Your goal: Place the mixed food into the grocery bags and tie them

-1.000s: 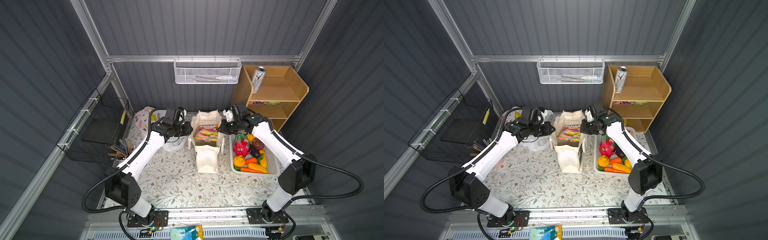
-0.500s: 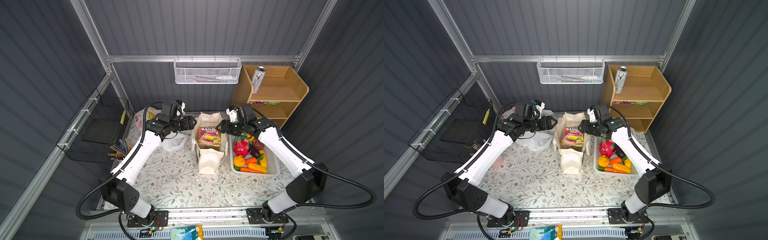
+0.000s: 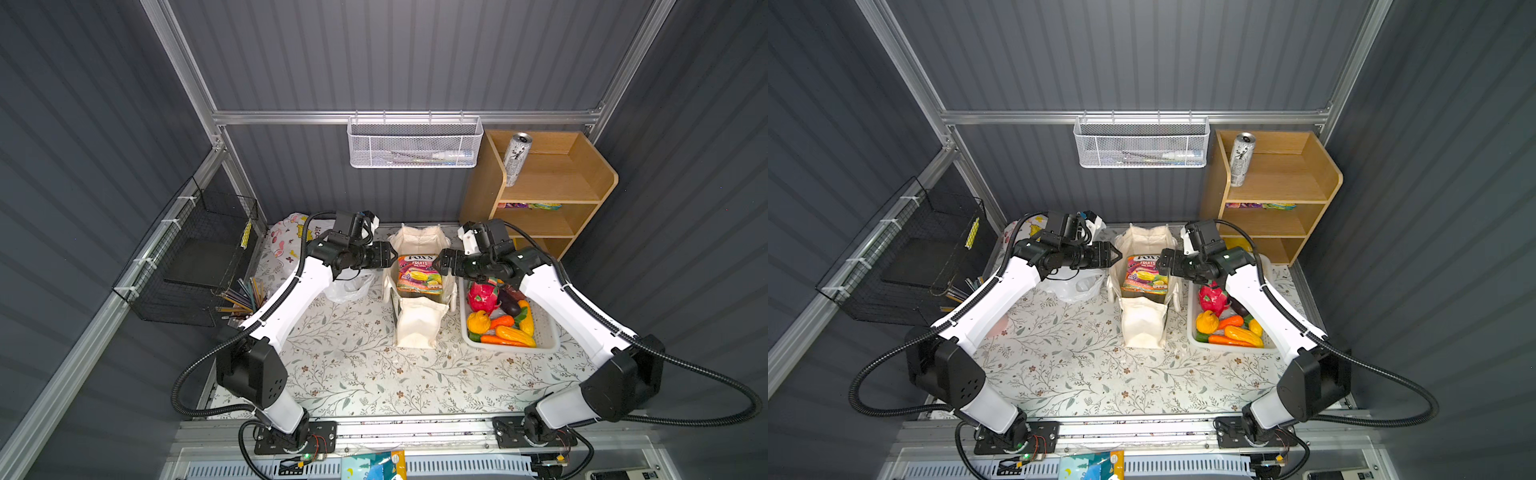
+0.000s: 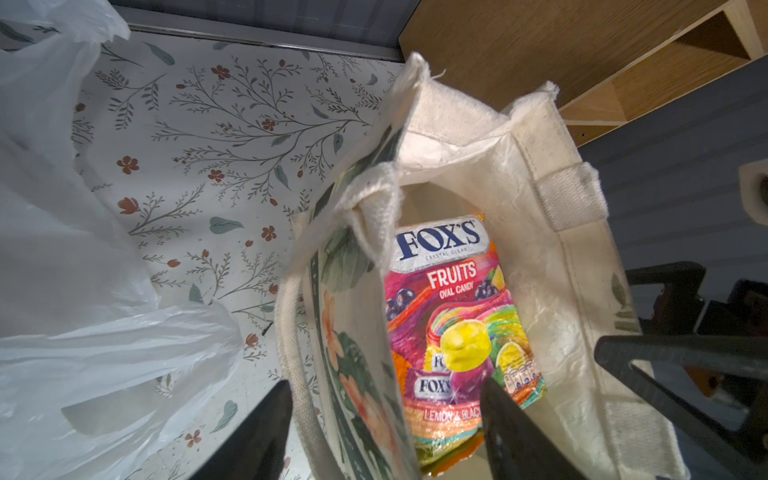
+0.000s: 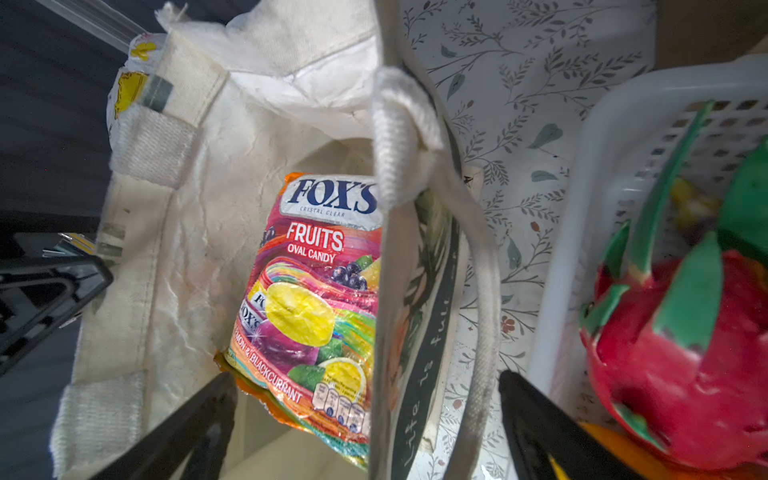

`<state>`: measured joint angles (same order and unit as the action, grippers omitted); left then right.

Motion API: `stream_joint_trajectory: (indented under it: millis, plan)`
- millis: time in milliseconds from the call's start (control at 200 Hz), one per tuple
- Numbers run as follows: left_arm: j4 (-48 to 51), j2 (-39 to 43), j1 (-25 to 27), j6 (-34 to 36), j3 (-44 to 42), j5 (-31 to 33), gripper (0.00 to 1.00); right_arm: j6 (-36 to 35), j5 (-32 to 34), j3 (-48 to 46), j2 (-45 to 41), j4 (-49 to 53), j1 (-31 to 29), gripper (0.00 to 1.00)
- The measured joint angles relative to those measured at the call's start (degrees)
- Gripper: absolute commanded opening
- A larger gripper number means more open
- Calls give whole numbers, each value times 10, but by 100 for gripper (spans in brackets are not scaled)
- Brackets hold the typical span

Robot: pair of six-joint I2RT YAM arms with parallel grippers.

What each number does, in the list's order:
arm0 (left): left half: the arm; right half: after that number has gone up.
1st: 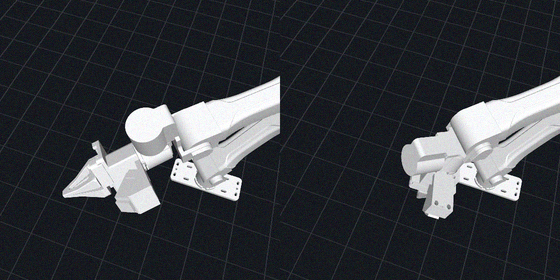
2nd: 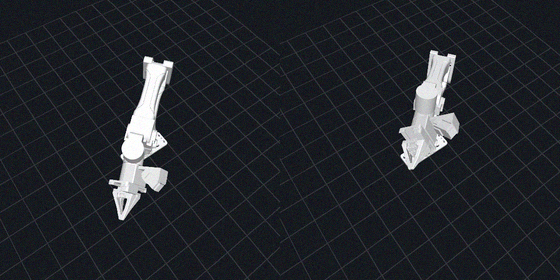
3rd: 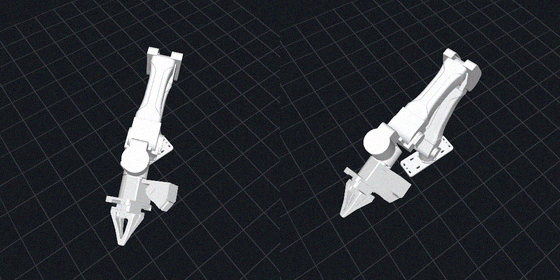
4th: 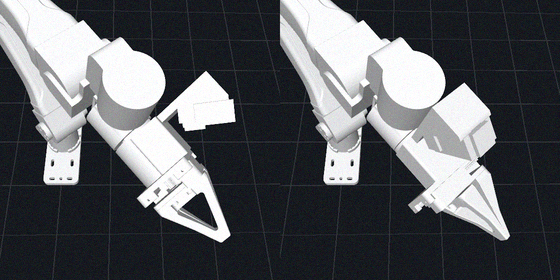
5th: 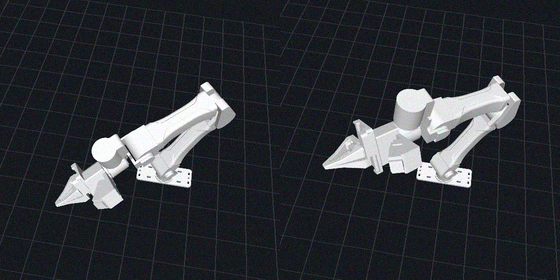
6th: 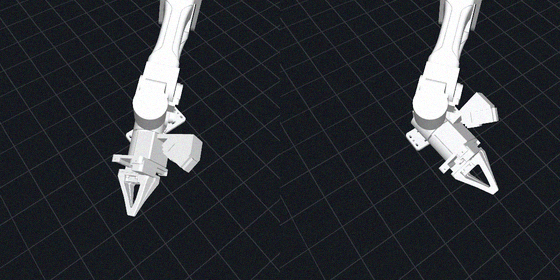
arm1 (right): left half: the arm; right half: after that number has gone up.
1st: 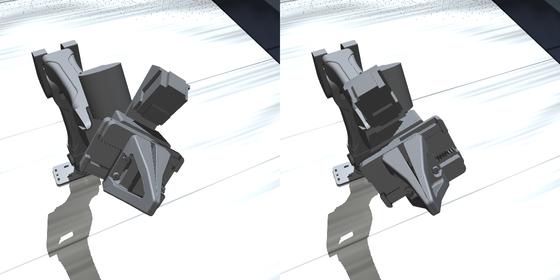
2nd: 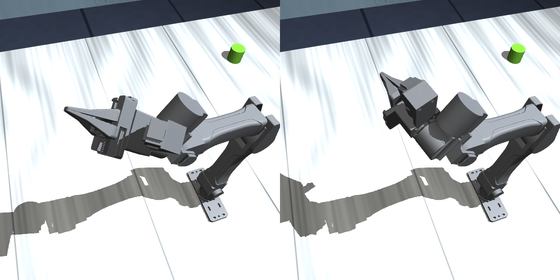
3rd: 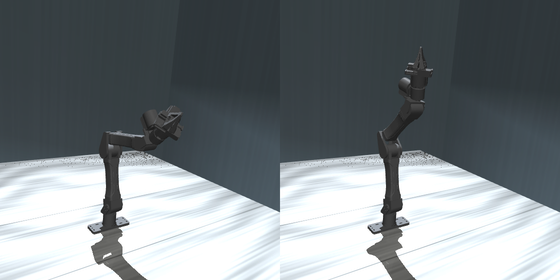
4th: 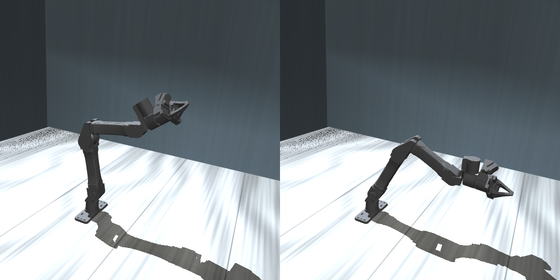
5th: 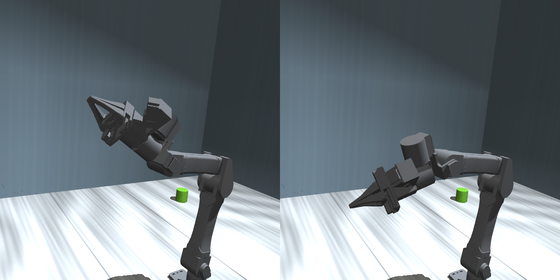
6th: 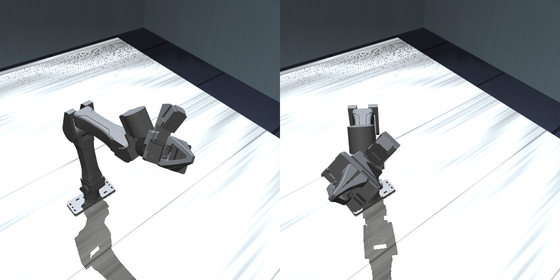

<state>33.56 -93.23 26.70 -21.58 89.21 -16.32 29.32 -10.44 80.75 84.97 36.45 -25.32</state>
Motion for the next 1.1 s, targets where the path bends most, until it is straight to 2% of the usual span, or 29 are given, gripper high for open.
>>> stream_joint_trajectory:
  millis: [225, 275, 335, 435, 480, 520, 800, 976, 1101]
  plan:
    - [-19, -26, 0, -3, 1, -34, 45, 3, 3, 0, -1, -13, 0, 99]
    - [-18, -37, 0, 0, 4, -40, 37, 3, 0, 0, 4, -18, 0, 93]
    - [-19, -50, 0, -1, 9, -46, 24, 3, -4, 2, 13, -22, 0, 77]
    - [-16, -61, 0, 1, 15, -49, 0, -3, -11, 5, 33, -21, 0, 37]
    - [-15, -62, 0, 4, 17, -47, 0, -4, -12, 5, 38, -19, 0, 12]
    - [-12, -63, 0, 2, 23, -42, 0, -9, -14, 6, 43, -15, 0, 0]
    - [28, -105, -10, 7, 113, -8, 0, -25, -25, 40, 54, 10, 1, 0]
    - [33, -112, -26, 18, 125, 12, 56, -28, -36, 54, 90, 4, 5, 0]
    - [31, -83, -38, 31, 99, 39, 74, -28, -48, 54, 100, -5, 14, 0]
